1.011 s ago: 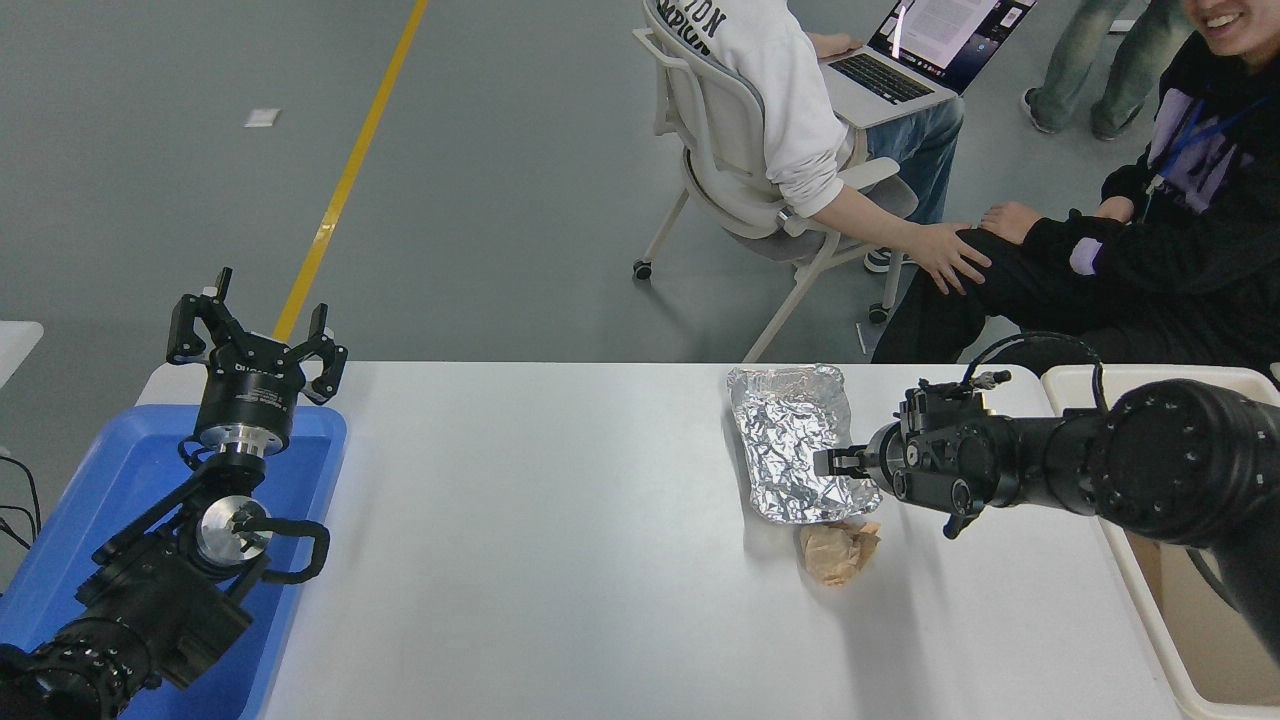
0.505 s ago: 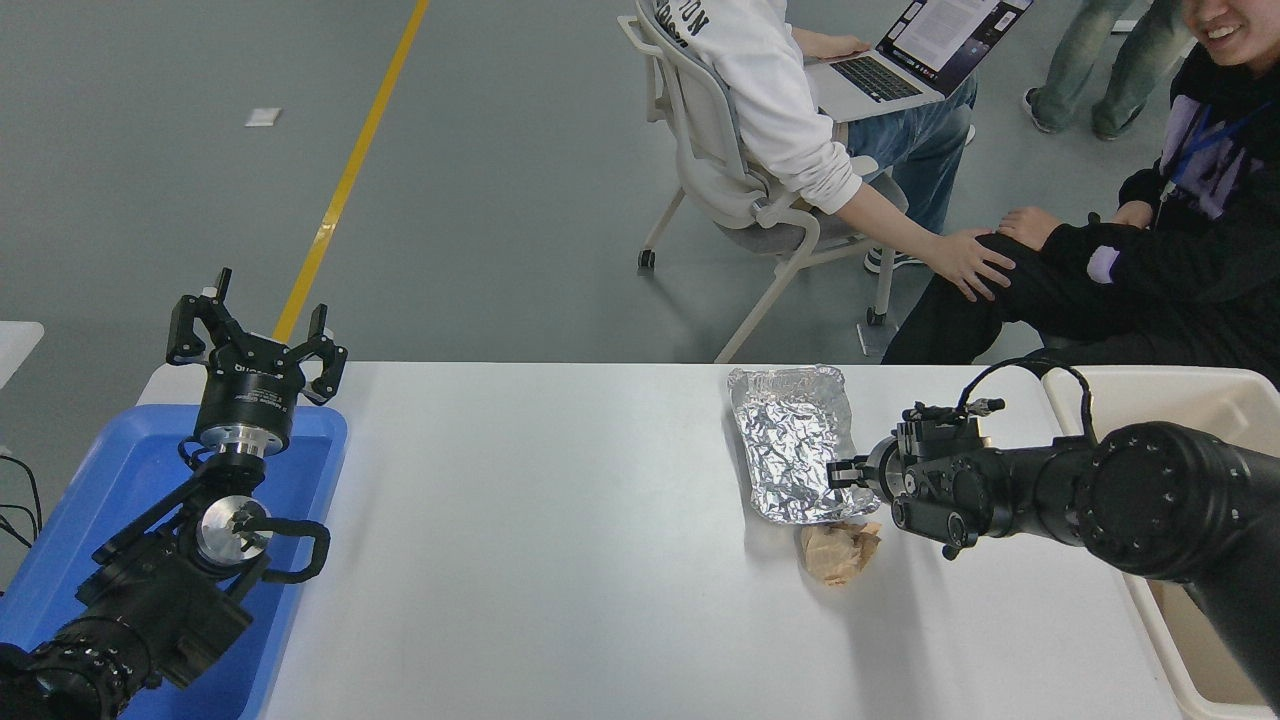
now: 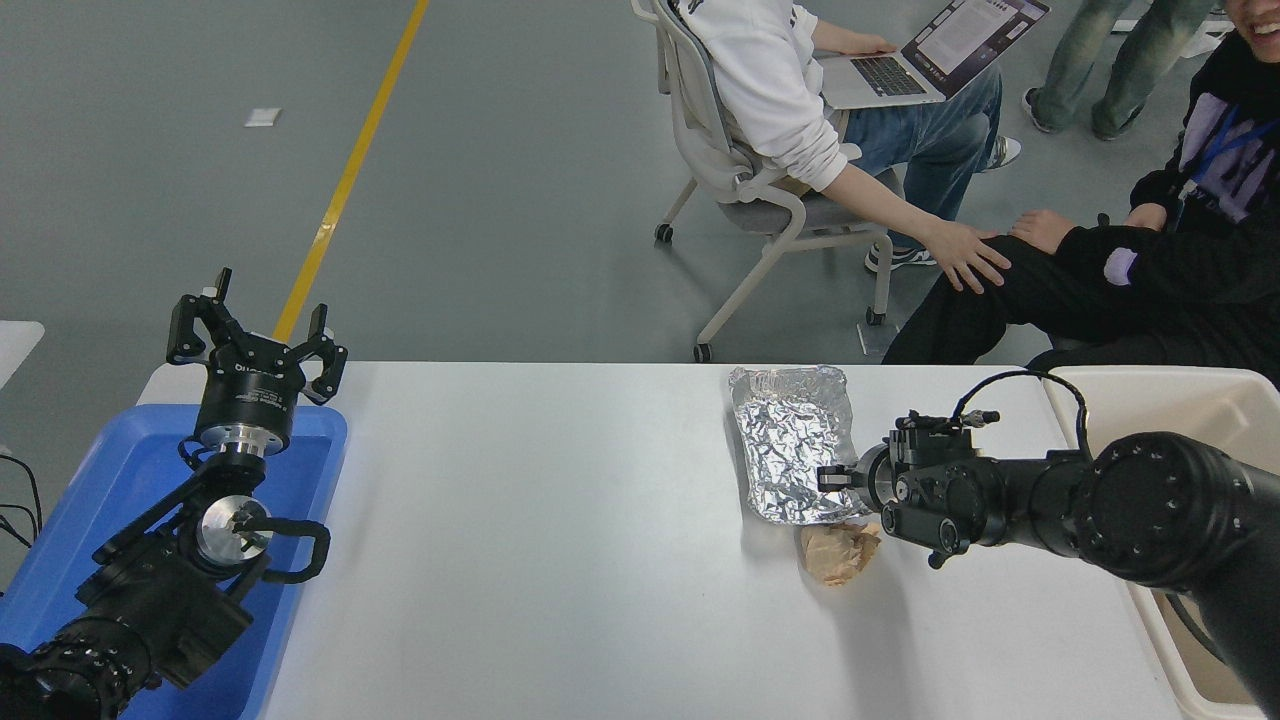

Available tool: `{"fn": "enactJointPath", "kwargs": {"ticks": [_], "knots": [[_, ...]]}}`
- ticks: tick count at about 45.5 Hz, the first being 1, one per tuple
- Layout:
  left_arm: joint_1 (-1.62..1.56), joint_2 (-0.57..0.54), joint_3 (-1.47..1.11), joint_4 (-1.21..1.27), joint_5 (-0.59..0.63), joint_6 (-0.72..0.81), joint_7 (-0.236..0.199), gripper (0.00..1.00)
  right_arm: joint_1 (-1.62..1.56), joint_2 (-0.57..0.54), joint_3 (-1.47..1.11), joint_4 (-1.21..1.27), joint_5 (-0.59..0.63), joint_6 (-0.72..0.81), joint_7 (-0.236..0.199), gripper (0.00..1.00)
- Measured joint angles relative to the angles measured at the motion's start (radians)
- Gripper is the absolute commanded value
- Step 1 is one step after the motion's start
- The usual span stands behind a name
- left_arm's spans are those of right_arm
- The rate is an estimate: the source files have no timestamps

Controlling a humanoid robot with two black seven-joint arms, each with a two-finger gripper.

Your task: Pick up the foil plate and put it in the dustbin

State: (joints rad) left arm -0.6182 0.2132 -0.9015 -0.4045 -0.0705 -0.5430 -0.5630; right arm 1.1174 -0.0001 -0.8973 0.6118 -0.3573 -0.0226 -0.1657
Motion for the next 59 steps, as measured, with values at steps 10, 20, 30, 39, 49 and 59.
{"fn": "enactJointPath", "kwargs": {"ticks": [10, 20, 30, 39, 49, 59], "knots": [[0.0, 0.0, 0.0, 0.0, 0.0, 0.0, 0.0, 0.99, 0.01, 0.0, 0.012, 0.001, 0.003, 0.0, 0.001, 0.0], [0.0, 0.0, 0.0, 0.0, 0.0, 0.0, 0.0, 0.99, 0.061, -0.017, 0.016, 0.062, 0.02, 0.004, 0.006, 0.0], [0.0, 0.0, 0.0, 0.0, 0.0, 0.0, 0.0, 0.99, 0.215, -0.095, 0.004, 0.254, 0.062, 0.01, 0.02, 0.0], [0.0, 0.0, 0.001, 0.0, 0.001, 0.0, 0.0, 0.99, 0.411, -0.166, -0.063, 0.473, 0.11, 0.045, 0.031, 0.0], [0.0, 0.0, 0.001, 0.0, 0.001, 0.0, 0.0, 0.99, 0.647, -0.216, -0.148, 0.665, 0.219, 0.188, 0.061, 0.0], [0.0, 0.0, 0.001, 0.0, 0.0, 0.0, 0.0, 0.99, 0.863, -0.245, -0.205, 0.752, 0.298, 0.467, 0.073, 0.0]]}}
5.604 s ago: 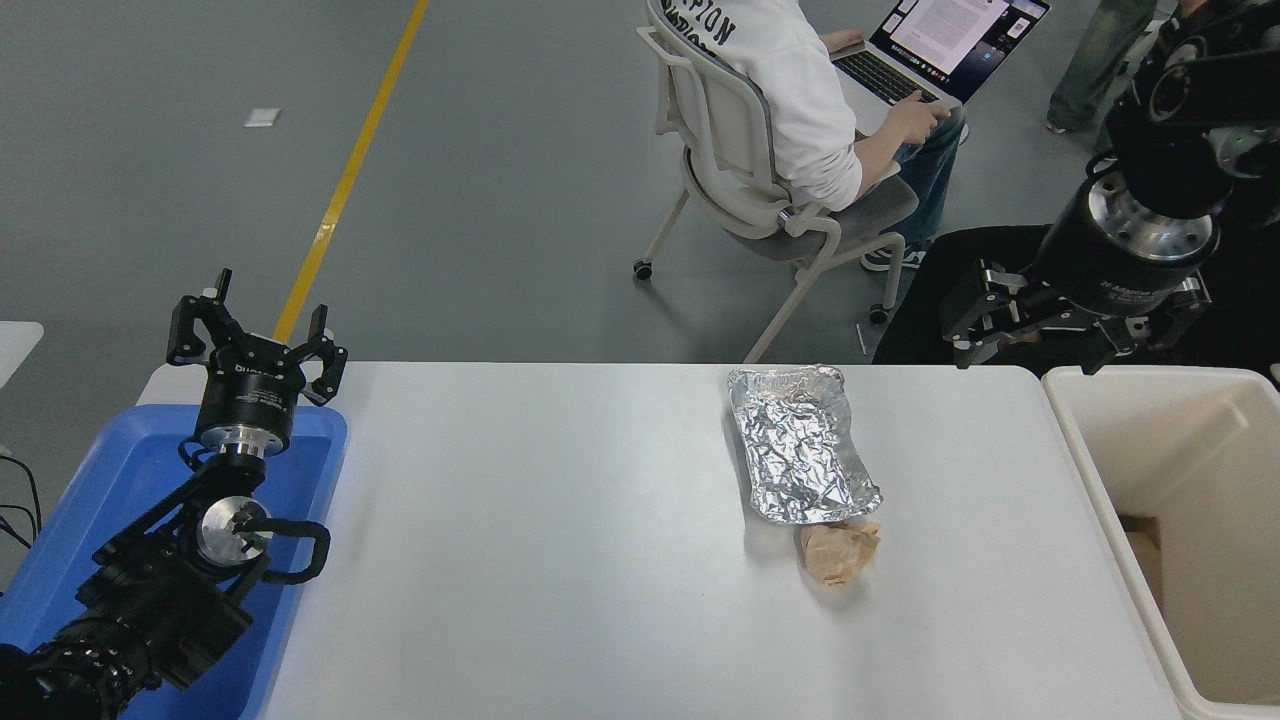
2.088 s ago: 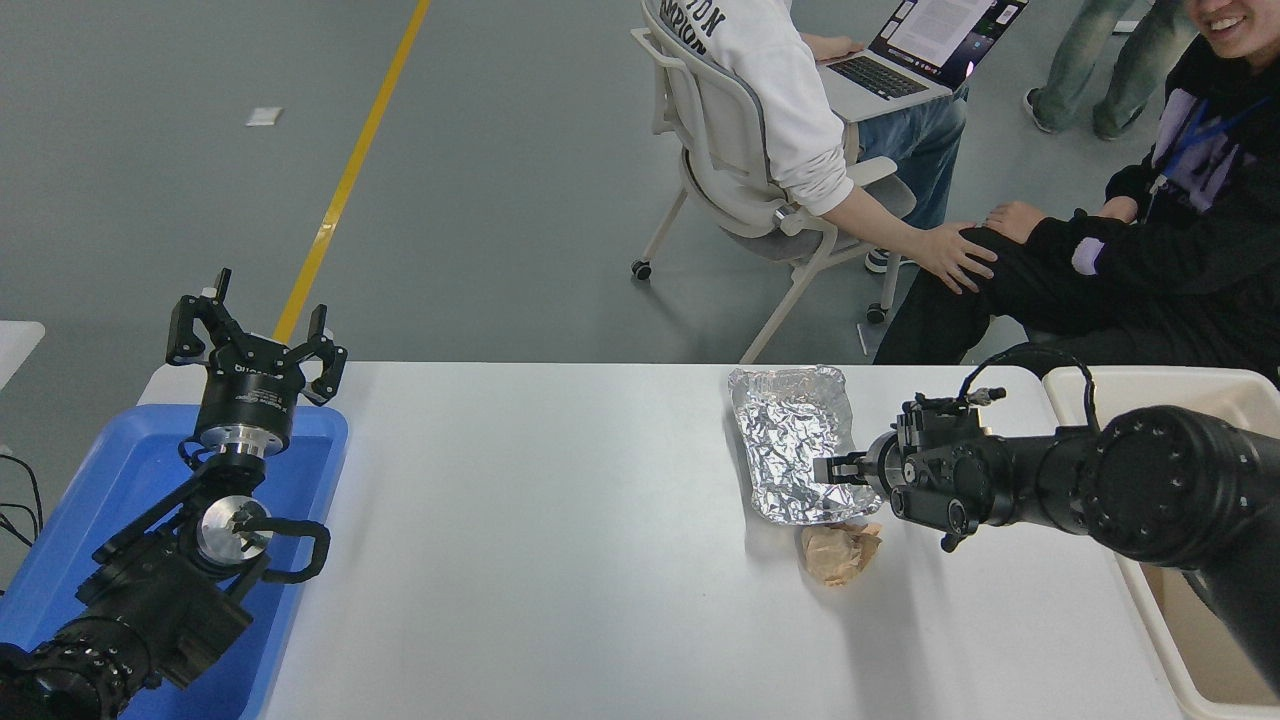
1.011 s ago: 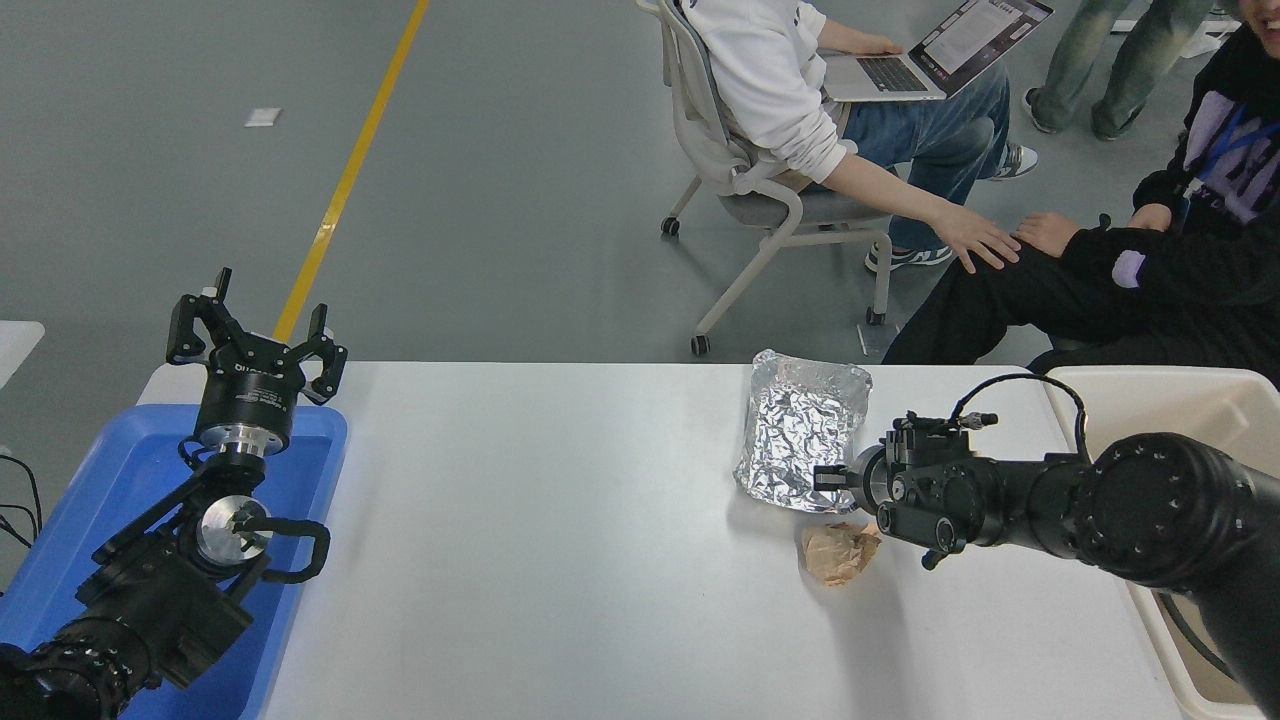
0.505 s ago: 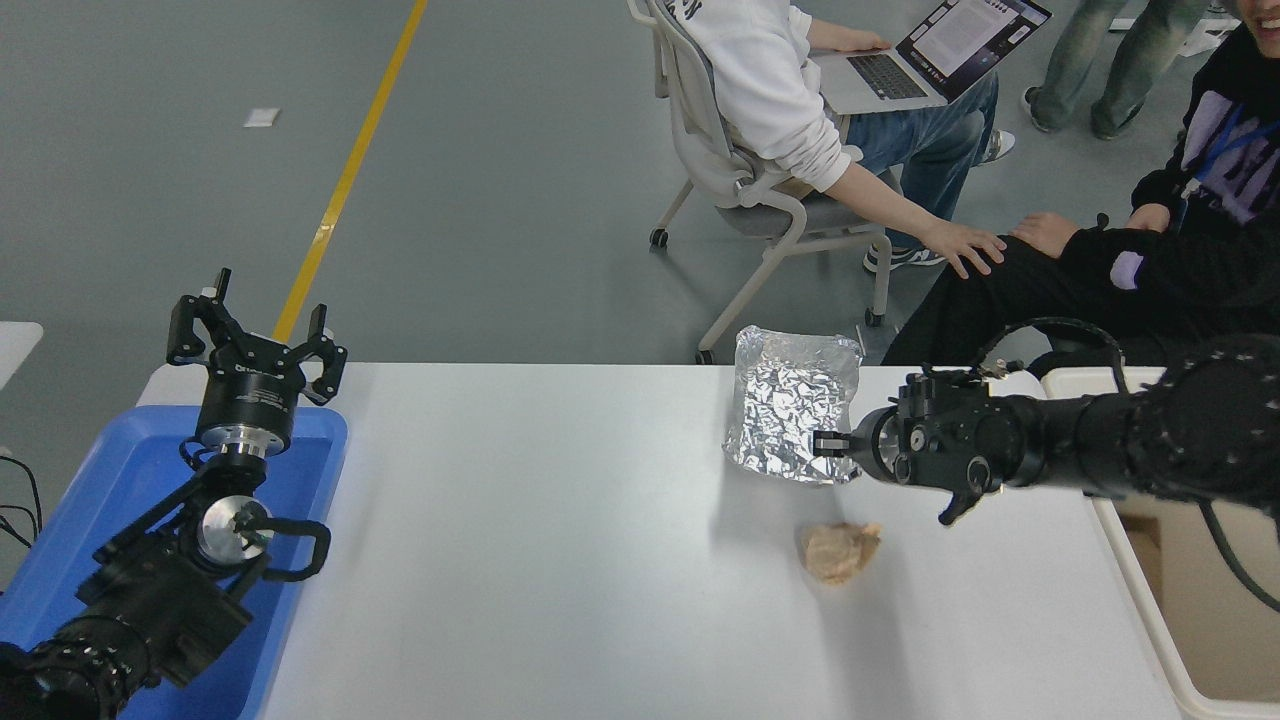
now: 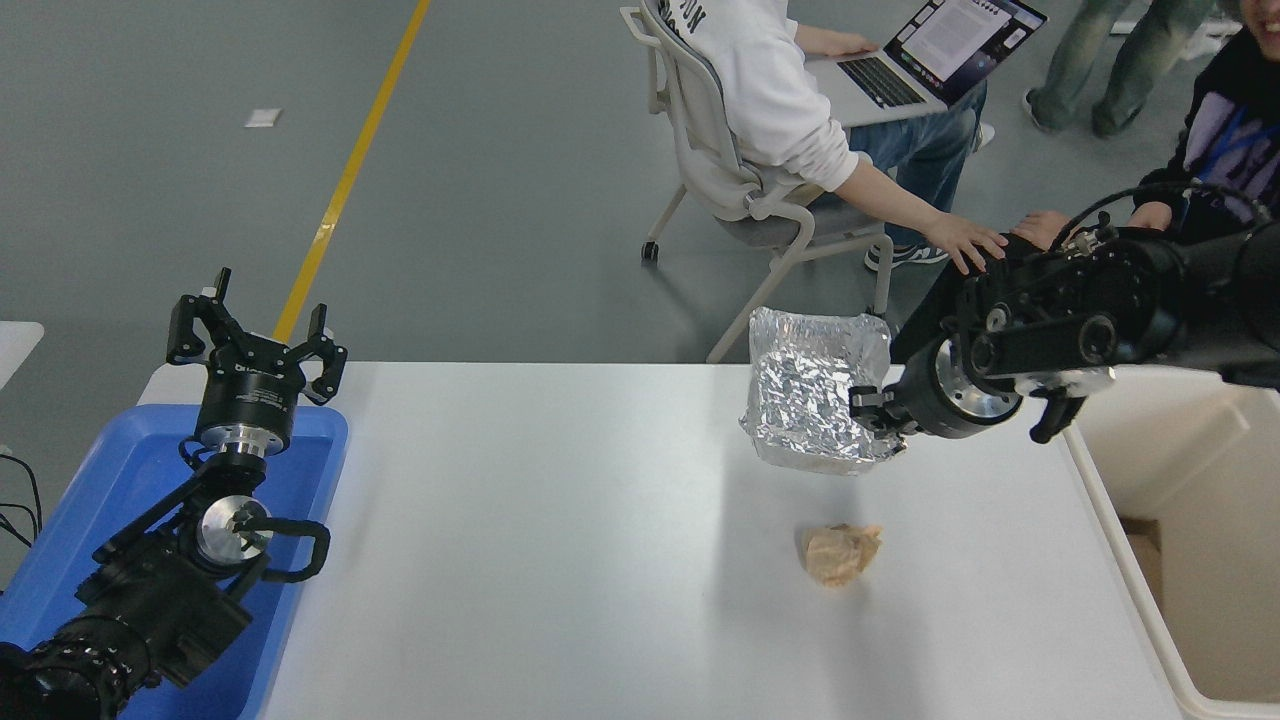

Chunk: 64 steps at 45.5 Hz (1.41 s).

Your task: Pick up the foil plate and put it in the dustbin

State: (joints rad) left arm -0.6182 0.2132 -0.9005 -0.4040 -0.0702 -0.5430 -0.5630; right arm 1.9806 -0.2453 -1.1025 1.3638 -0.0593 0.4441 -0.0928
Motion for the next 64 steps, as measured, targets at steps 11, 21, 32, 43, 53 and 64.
{"fn": "enactJointPath", "kwargs": {"ticks": [11, 21, 32, 43, 53, 64], "knots": [[0.0, 0.0, 0.0, 0.0, 0.0, 0.0, 0.0, 0.99, 0.237, -0.048, -0.029, 0.052, 0.041, 0.247, 0.005, 0.0], [0.0, 0.0, 0.0, 0.0, -0.001, 0.0, 0.0, 0.99, 0.381, -0.098, -0.063, 0.086, 0.054, 0.305, 0.006, 0.0], [0.0, 0.0, 0.0, 0.0, 0.0, 0.0, 0.0, 0.99, 0.489, -0.121, -0.115, 0.108, 0.076, 0.33, 0.007, 0.0], [0.001, -0.001, 0.0, 0.0, 0.0, 0.0, 0.0, 0.99, 0.525, -0.135, -0.159, 0.113, 0.084, 0.338, 0.007, 0.0], [0.001, -0.001, 0.0, 0.0, 0.0, 0.0, 0.0, 0.99, 0.529, -0.165, -0.283, 0.092, 0.082, 0.34, 0.004, 0.0], [0.001, -0.001, 0.0, 0.0, 0.0, 0.0, 0.0, 0.99, 0.501, -0.306, -0.413, 0.058, 0.054, 0.341, 0.0, 0.0]]}}
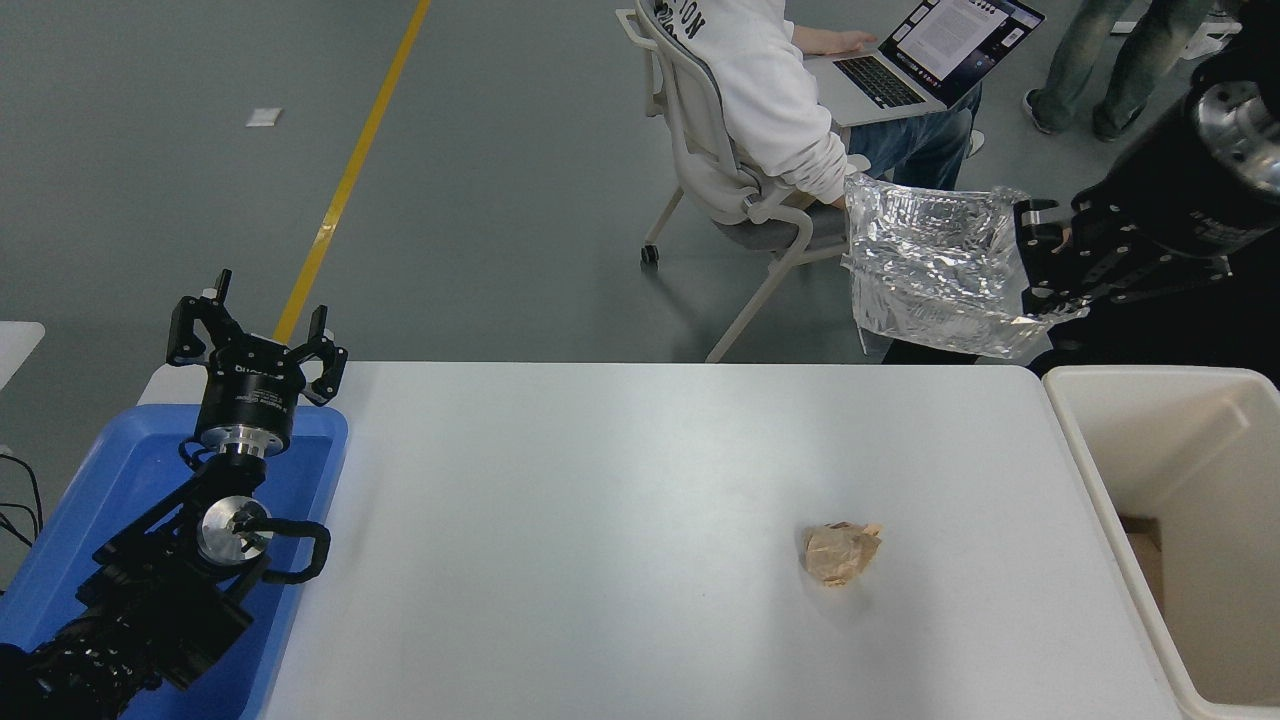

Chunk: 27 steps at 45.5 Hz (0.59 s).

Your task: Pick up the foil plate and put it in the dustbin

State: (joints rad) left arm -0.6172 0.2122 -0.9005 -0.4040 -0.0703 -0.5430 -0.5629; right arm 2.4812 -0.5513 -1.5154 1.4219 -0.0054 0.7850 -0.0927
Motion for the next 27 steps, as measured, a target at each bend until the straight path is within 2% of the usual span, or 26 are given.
{"fn": "enactJointPath", "kwargs": {"ticks": [14, 27], "knots": [[0.0, 0.0, 0.0, -0.001, 0.0, 0.0, 0.0, 0.99, -0.081, -0.225, -0.071, -0.134, -0.088, -0.021, -0.003, 0.0], [0.0, 0.0, 0.0, -0.001, 0.0, 0.0, 0.0, 0.99, -0.292, -0.433, 0.026, -0.275, -0.141, -0.156, -0.002, 0.0]]}}
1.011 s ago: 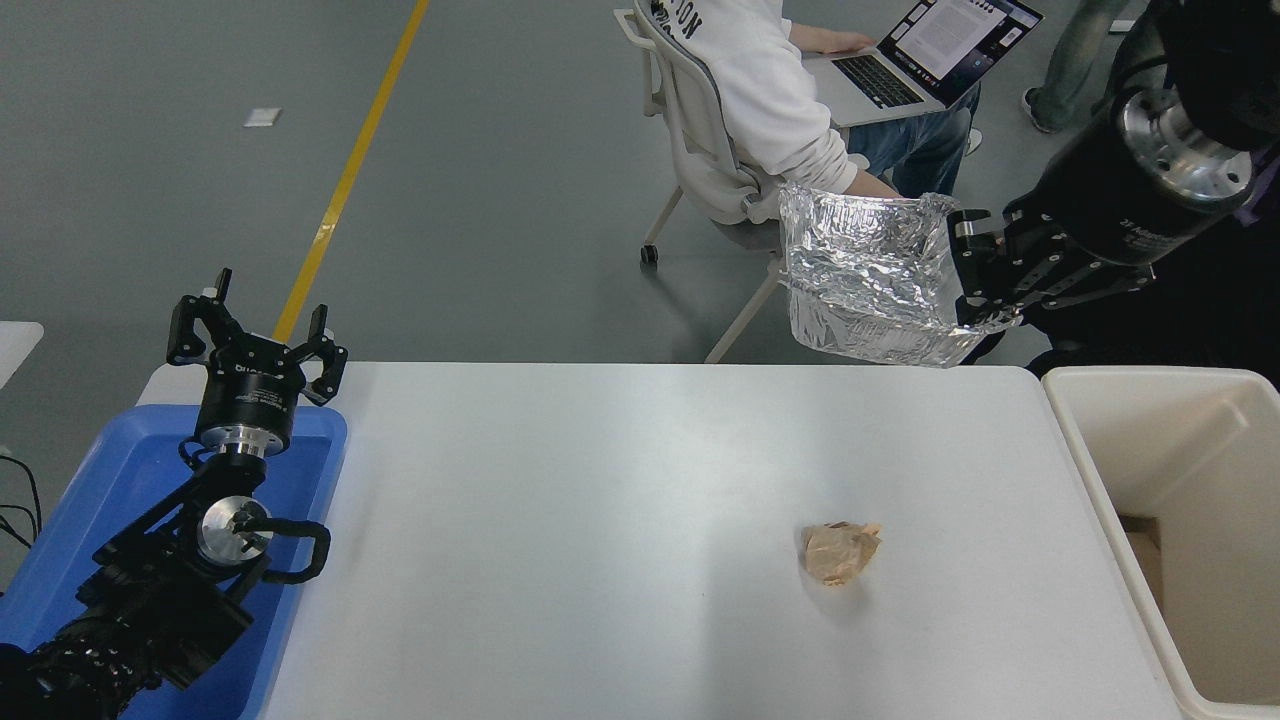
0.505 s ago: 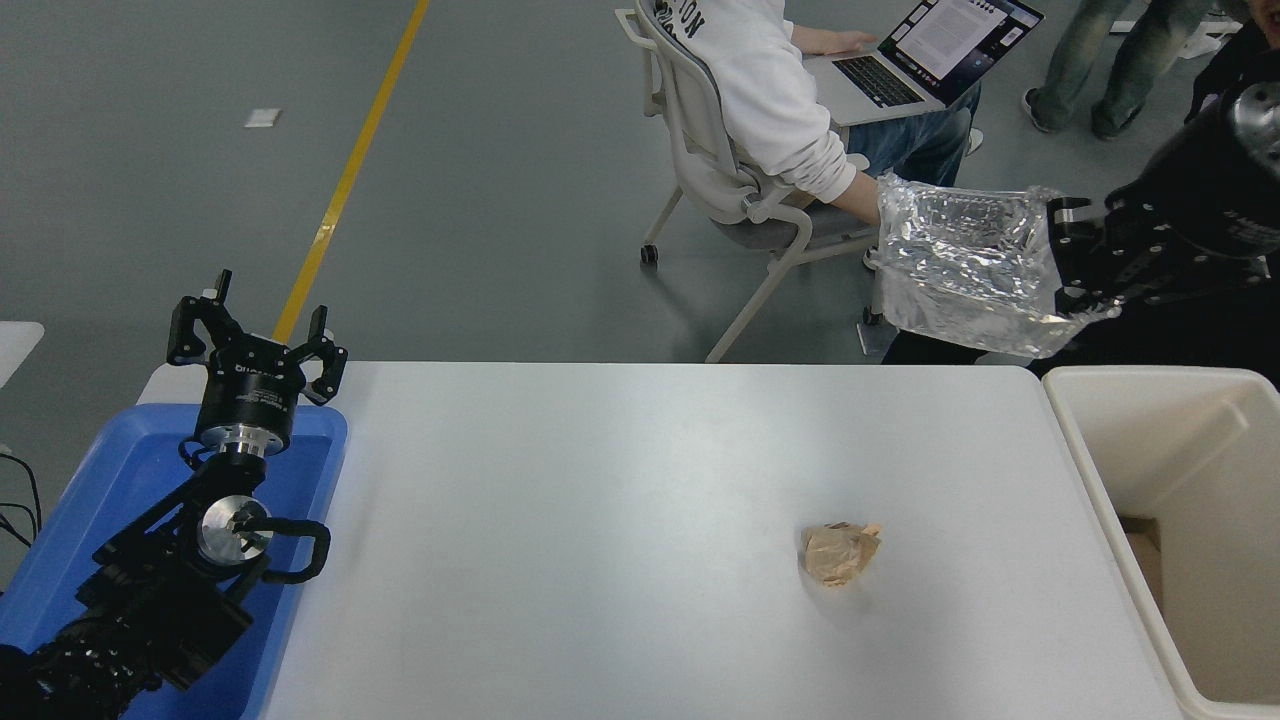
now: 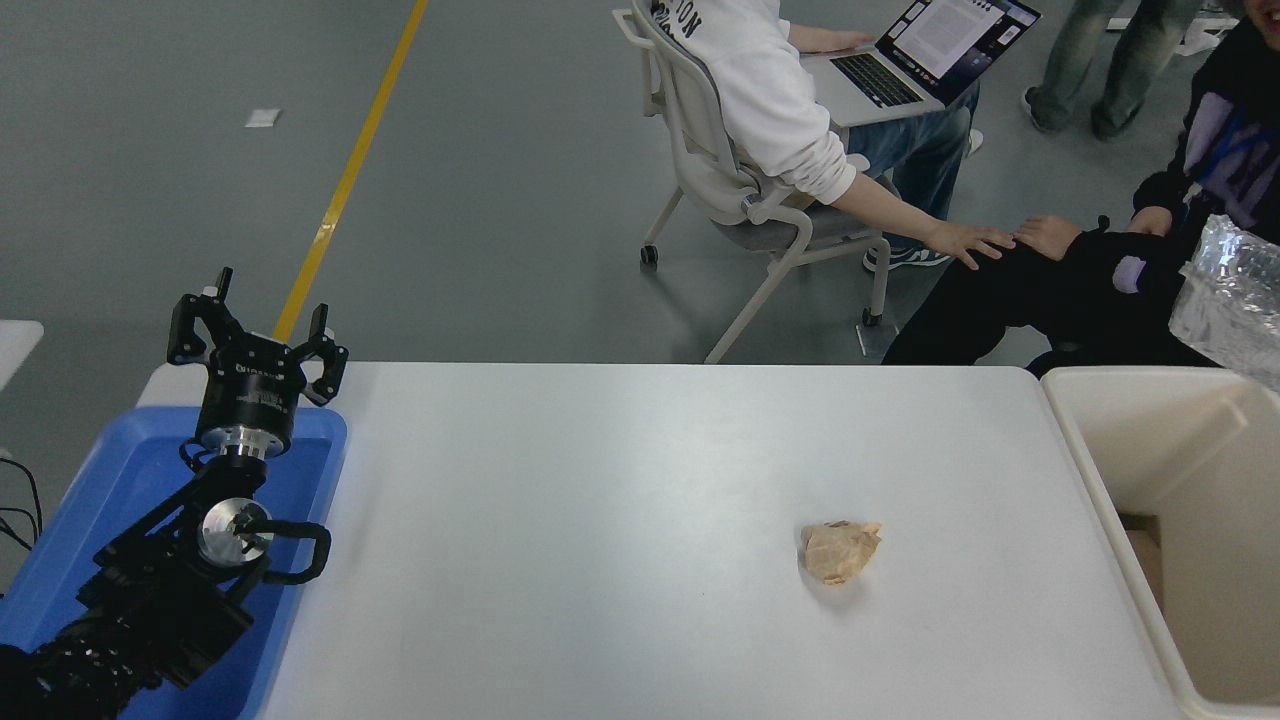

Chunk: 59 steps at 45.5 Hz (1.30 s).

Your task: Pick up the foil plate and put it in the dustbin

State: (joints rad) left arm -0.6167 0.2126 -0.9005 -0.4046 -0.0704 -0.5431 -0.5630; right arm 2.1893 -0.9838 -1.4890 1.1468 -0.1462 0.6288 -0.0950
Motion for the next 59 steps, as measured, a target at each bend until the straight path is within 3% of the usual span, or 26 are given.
{"fn": "enactJointPath", "kwargs": {"ticks": [7, 15, 36, 50, 59], "knots": [[0.0, 0.0, 0.0, 0.0, 0.0, 0.0, 0.0, 0.99, -0.19, -0.056, 0.111, -0.091, -0.009, -0.088, 0.001, 0.0], [0.0, 0.0, 0.0, 0.001, 0.0, 0.0, 0.0, 0.99, -0.463, -0.037, 0.283, -0.242, -0.013, -0.17, 0.001, 0.0], [0.0, -0.001, 0.0, 0.001, 0.0, 0.0, 0.0, 0.99, -1.184, 0.22, 0.781, -0.793, -0.009, -0.3, 0.0, 0.0], [0.0, -0.001, 0.0, 0.001, 0.0, 0.0, 0.0, 0.99, -1.445, 0.373, 0.874, -1.007, -0.002, -0.444, 0.0, 0.0], [0.0, -0.001, 0.0, 0.001, 0.0, 0.0, 0.0, 0.99, -1.511, 0.407, 0.887, -1.04, 0.004, -0.508, -0.001, 0.0]]}}
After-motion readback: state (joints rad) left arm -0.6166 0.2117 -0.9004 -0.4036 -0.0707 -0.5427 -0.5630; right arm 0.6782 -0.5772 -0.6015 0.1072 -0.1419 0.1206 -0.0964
